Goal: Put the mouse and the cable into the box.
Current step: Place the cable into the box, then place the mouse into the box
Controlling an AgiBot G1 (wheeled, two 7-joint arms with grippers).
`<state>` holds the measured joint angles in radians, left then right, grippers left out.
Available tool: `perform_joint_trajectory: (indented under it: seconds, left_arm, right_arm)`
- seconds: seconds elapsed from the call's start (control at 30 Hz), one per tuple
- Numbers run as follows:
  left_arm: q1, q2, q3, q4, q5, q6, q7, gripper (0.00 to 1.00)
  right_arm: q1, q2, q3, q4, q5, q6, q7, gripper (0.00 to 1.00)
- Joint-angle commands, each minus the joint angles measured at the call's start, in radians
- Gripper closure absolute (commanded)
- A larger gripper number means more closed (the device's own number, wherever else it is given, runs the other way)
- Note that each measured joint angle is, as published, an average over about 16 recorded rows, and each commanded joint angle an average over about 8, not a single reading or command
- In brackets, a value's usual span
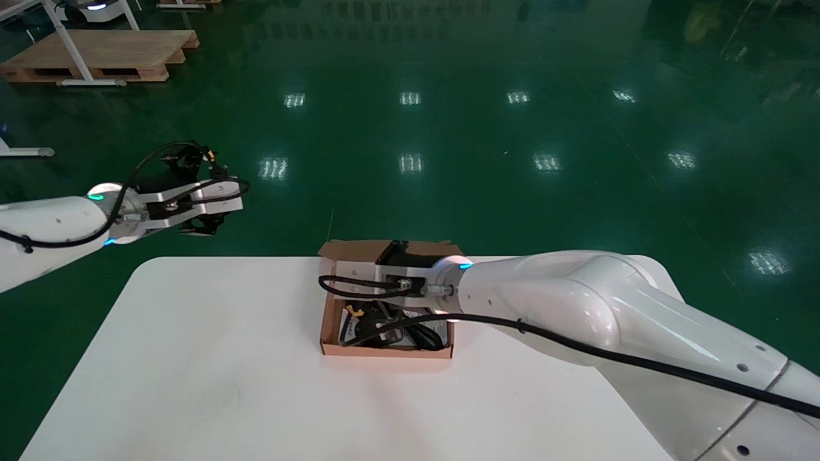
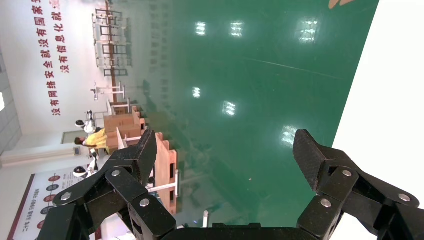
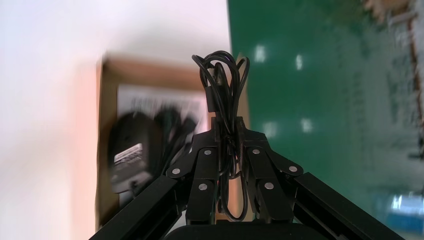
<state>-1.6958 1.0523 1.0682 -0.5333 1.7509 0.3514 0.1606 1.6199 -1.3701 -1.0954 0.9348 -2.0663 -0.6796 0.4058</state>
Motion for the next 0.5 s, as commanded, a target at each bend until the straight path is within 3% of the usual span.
perform_joint_trajectory:
  seconds: [0.03,0.2,0.5]
  left_arm:
    - [0.001,-0.004,0.005,-0.010,0.013,0.000,-0.020,0.00]
    - [0.001,-0.007,0.008,-0.016,0.023,0.000,-0.029,0.00]
    - [0.001,-0.005,0.006,-0.012,0.017,0.000,-0.022,0.00]
  right_arm:
    - [0.002,-0.001,-0.041,-0.033,-0.013,0.027,0.035,0.61]
    - [0.003,-0.002,-0.067,-0.050,-0.012,0.037,0.051,0.02]
    - [0.003,-0.001,-0.050,-0.039,-0.012,0.032,0.040,0.00]
